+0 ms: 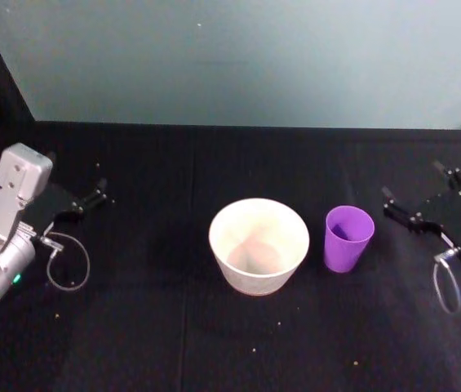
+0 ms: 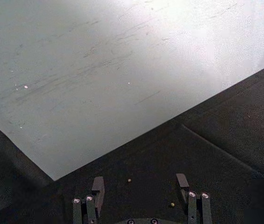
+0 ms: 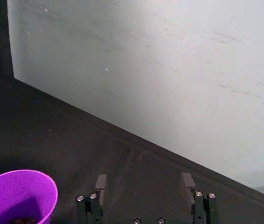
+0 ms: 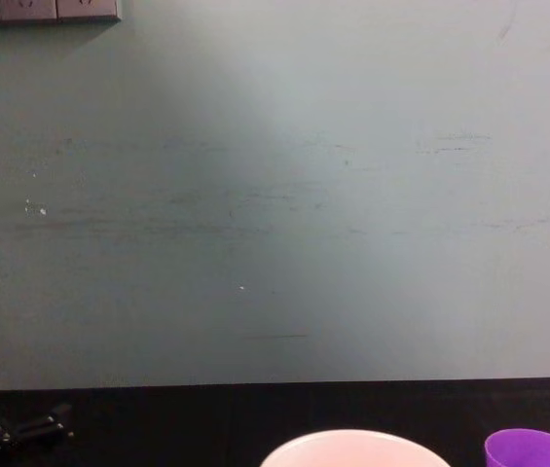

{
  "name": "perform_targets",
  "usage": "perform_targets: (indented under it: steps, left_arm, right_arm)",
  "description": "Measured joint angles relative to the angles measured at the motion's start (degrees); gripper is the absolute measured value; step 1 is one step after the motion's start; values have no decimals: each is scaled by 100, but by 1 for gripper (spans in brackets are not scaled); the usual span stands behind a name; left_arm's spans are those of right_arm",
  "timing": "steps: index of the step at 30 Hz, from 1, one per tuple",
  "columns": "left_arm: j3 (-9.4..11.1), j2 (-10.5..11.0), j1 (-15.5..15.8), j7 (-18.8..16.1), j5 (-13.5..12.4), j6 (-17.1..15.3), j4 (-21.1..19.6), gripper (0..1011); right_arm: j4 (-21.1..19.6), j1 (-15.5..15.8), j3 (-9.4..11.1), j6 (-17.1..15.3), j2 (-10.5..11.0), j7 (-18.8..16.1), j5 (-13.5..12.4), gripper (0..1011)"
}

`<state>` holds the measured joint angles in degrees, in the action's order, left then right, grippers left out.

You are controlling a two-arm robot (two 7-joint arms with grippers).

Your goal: Pick up the cup and pour the mung beans from the cup into the bowl.

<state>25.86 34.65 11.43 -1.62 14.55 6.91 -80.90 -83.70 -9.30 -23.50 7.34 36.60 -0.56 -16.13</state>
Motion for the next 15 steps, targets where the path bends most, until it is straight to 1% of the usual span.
perform_targets:
  steps: [1, 3, 4, 6, 7, 10, 11, 12, 13, 14, 15]
  left_arm:
    - [0, 0, 0, 0, 0, 0, 0, 1000]
    - [0, 0, 0, 0, 0, 0, 0, 1000]
    - [0, 0, 0, 0, 0, 0, 0, 1000]
    - [0, 0, 0, 0, 0, 0, 0, 1000]
    - [0, 0, 0, 0, 0, 0, 0, 1000]
    - [0, 0, 0, 0, 0, 0, 0, 1000]
    - [0, 0, 0, 0, 0, 0, 0, 1000]
    - [0, 0, 0, 0, 0, 0, 0, 1000]
    - [0, 0, 0, 0, 0, 0, 0, 1000]
    - [0, 0, 0, 0, 0, 0, 0, 1000]
    - [0, 0, 0, 0, 0, 0, 0, 1000]
  right_arm:
    - [-111, 136, 94, 69, 81, -56, -84, 1000]
    - [-222, 303, 185, 166, 161, -136, -179, 1000]
    - [-308, 455, 272, 274, 232, -238, -303, 1002]
    - [-364, 622, 360, 391, 304, -398, -471, 1000]
    - [-389, 762, 431, 511, 352, -584, -661, 1002]
    - [-370, 924, 496, 703, 396, -907, -940, 1002]
    - [-311, 1005, 510, 843, 403, -1147, -1097, 1000]
    - [-277, 1033, 510, 905, 403, -1260, -1161, 1002]
    - [-193, 1074, 503, 1020, 392, -1477, -1270, 1002]
    - [-151, 1084, 493, 1069, 379, -1563, -1309, 1002]
    - [-59, 1102, 462, 1176, 343, -1753, -1373, 1002]
